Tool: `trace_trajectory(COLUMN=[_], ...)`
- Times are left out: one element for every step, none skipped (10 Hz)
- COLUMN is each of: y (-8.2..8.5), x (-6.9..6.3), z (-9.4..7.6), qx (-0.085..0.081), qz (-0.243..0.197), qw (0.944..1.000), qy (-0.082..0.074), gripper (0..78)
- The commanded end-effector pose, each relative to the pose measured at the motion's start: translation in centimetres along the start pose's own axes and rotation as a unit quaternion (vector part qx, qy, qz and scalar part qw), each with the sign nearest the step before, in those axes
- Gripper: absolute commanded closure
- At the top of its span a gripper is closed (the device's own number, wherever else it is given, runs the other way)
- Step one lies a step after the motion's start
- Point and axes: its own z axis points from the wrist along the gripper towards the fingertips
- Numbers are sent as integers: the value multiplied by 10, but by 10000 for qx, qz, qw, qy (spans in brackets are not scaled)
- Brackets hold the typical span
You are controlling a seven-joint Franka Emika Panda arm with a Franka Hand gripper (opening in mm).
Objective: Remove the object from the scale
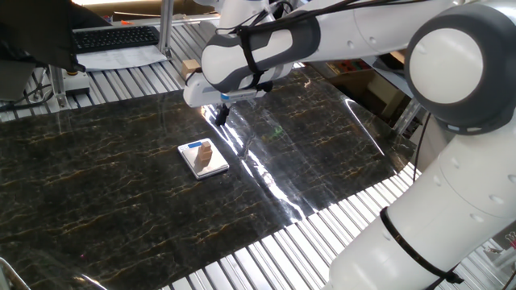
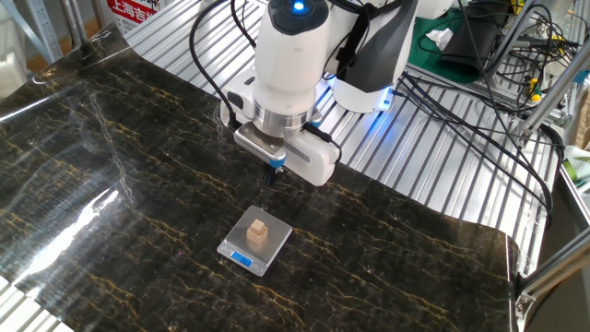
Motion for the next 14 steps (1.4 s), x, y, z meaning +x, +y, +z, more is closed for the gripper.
trace_trajectory(y=[0,0,0,0,0,0,0,0,2,11,16,29,36,37], x=[-1,-1,-1,-1,-1,-1,-1,-1,-2,-8,-11,-19,-23,-25], z=[-1,-1,-1,-1,-1,-1,-1,-1,1,10,15,32,41,45], qx=[-9,19,30,85,82,77,43,58,62,72,72,74,65,50], qz=[-144,-128,-102,-92,-140,-146,-276,-275,-262,-224,-197,-74,37,80], qw=[9999,9999,9999,9998,9994,9994,9990,9991,9991,9992,9993,9995,9997,9998], qy=[-49,-42,53,163,298,308,338,332,329,309,308,288,226,199], gripper=[776,776,776,776,776,776,776,776,776,776,776,776,776,776])
